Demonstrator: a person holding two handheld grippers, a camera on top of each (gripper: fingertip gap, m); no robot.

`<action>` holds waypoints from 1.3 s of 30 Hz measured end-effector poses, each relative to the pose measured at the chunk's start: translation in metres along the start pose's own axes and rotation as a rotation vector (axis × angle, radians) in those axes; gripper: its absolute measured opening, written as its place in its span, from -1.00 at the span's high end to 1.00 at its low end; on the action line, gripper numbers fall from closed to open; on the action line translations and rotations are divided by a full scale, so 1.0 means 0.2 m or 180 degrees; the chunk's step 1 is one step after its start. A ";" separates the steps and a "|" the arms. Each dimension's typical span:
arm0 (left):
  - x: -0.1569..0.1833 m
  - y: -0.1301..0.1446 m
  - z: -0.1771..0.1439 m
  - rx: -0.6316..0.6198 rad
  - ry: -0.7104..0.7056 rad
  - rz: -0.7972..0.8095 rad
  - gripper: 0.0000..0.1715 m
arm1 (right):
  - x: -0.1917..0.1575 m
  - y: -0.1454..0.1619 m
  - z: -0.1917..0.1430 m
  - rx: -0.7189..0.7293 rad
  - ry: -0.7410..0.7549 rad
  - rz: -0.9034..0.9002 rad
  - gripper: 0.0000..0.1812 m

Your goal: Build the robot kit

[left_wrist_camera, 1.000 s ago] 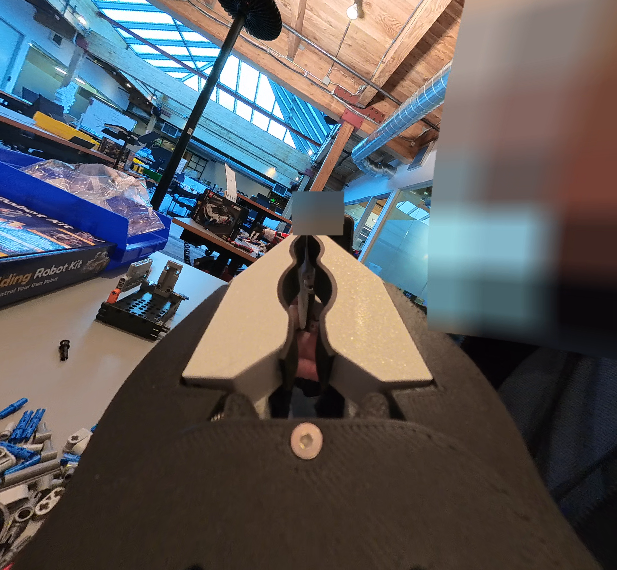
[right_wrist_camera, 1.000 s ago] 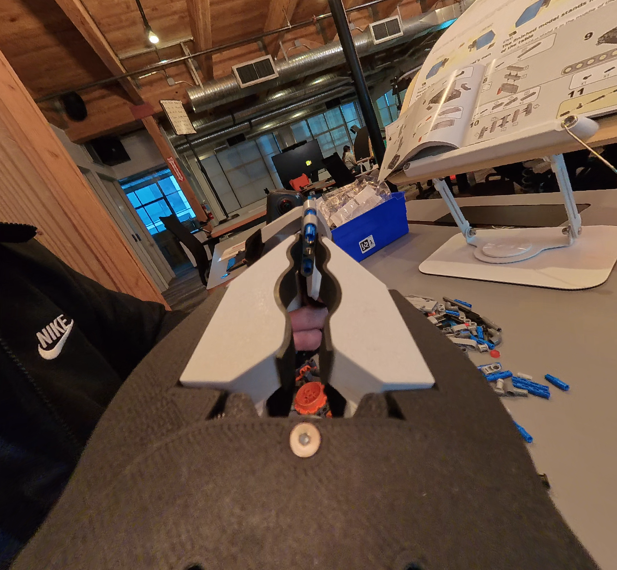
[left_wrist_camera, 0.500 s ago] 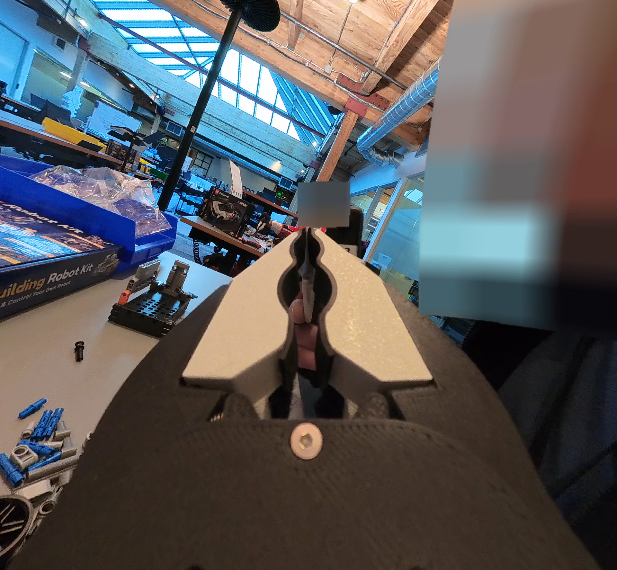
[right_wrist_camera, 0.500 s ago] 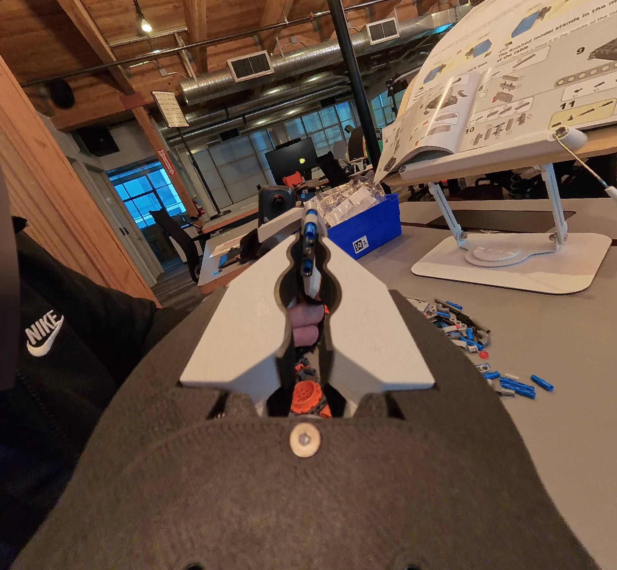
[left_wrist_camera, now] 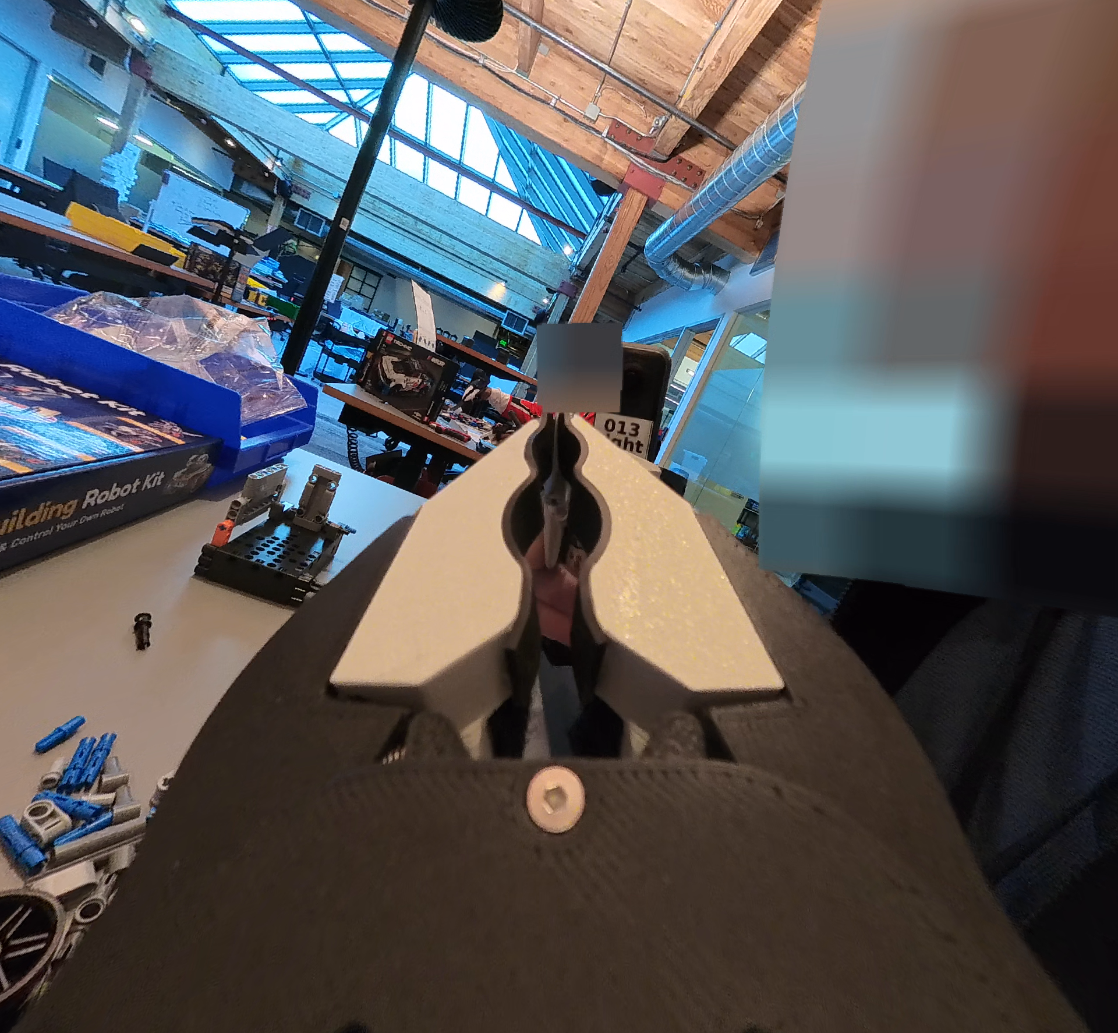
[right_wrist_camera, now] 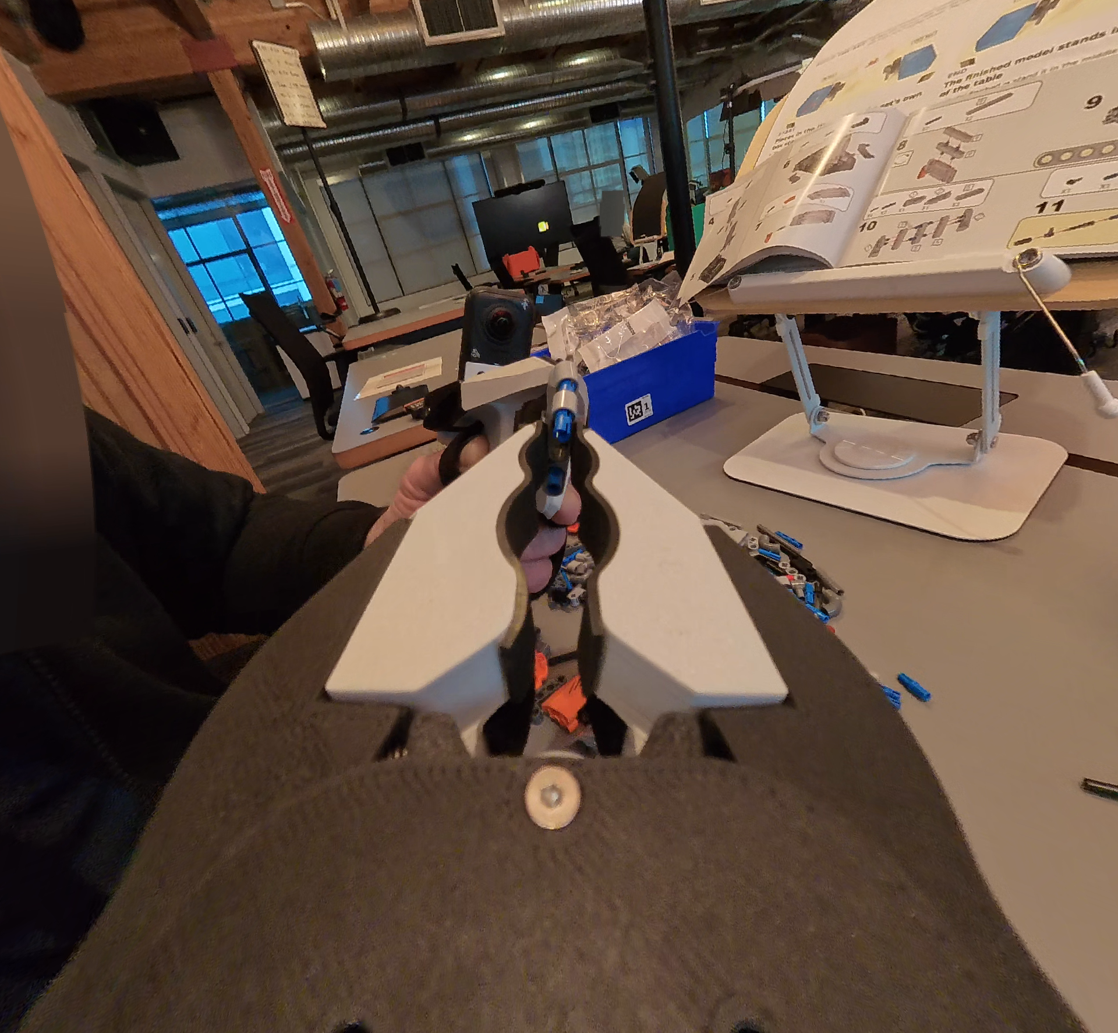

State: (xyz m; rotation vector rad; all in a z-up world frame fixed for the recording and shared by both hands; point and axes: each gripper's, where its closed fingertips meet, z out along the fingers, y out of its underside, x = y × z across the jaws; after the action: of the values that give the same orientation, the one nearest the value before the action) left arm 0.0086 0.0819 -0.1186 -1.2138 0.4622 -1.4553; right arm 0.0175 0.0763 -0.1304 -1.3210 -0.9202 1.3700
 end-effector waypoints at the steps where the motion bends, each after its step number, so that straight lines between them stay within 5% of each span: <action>1: 0.00 0.00 0.00 0.0001 0.0014 -0.0015 1.00 | 0.00 0.00 0.00 -0.0009 -0.0012 -0.0007 0.96; 14: -0.01 0.03 0.00 -0.0062 0.0098 -0.0191 1.00 | -0.02 0.05 -0.01 -0.0307 -0.0247 -0.0158 0.95; 25: -0.01 0.02 0.01 0.0060 0.0286 -0.0505 1.00 | 0.00 0.03 -0.02 -0.0071 -0.0412 0.0327 0.95; 39: 0.01 0.07 0.02 -0.0201 0.0274 -0.0241 0.98 | 0.04 0.01 -0.07 0.0173 -0.0488 0.0592 0.96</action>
State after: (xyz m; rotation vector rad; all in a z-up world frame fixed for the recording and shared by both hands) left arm 0.0181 0.0779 -0.1278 -1.2333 0.5289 -1.5724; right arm 0.0315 0.0817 -0.1358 -1.2996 -0.8718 1.6474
